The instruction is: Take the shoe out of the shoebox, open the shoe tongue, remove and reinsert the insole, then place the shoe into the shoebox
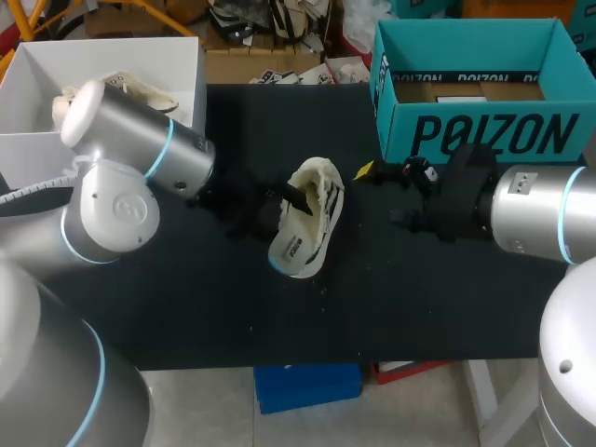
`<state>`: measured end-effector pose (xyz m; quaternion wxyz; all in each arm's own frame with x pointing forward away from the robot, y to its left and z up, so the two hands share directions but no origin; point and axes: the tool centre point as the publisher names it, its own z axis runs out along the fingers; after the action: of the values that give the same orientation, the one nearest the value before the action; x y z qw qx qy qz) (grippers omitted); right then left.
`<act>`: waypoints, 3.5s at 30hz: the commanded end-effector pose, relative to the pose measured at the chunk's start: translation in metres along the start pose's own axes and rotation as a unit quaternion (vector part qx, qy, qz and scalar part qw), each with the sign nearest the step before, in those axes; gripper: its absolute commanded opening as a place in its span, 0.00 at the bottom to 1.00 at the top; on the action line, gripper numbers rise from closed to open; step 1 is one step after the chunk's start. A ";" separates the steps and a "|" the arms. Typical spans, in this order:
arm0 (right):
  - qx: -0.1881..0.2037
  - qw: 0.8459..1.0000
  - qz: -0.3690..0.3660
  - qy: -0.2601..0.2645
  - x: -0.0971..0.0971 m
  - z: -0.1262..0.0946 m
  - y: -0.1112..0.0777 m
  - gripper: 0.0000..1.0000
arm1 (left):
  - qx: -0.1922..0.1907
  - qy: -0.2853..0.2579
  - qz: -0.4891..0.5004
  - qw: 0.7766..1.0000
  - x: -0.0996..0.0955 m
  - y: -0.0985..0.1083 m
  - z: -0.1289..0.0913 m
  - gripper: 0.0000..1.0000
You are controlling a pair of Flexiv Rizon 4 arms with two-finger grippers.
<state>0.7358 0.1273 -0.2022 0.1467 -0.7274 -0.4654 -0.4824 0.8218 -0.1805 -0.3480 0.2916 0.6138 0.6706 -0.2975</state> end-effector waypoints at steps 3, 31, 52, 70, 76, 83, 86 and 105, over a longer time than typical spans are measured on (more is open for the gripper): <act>0.016 1.000 0.004 0.006 -0.005 -0.003 0.002 1.00 | 0.018 0.004 0.008 1.000 0.003 -0.007 -0.006 0.44; 0.016 1.000 0.004 0.006 -0.005 -0.003 0.002 1.00 | 0.026 0.019 0.012 0.999 0.010 0.003 0.008 0.00; 0.016 1.000 0.004 0.006 -0.005 -0.003 0.002 1.00 | -0.018 0.043 -0.003 0.999 0.017 0.029 0.021 0.00; 0.016 1.000 0.004 0.006 -0.005 -0.003 0.002 1.00 | 0.023 0.006 0.008 1.000 0.004 -0.005 -0.001 0.43; 0.016 1.000 0.004 0.006 -0.005 -0.003 0.002 1.00 | 0.042 0.012 0.013 0.999 0.006 -0.012 0.002 0.31; 0.016 1.000 0.004 0.006 -0.005 -0.003 0.002 1.00 | 0.049 0.018 0.017 0.998 0.009 -0.012 0.004 0.00; 0.016 1.000 0.004 0.006 -0.005 -0.003 0.002 1.00 | 0.049 0.017 0.021 0.998 0.008 -0.012 0.006 0.00; 0.016 1.000 0.004 0.006 -0.005 -0.003 0.002 1.00 | 0.017 0.032 0.021 0.999 0.007 0.009 0.023 0.00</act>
<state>0.7358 0.1273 -0.2022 0.1467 -0.7274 -0.4654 -0.4824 0.8265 -0.1856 -0.3654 0.2676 0.6421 0.6582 -0.2879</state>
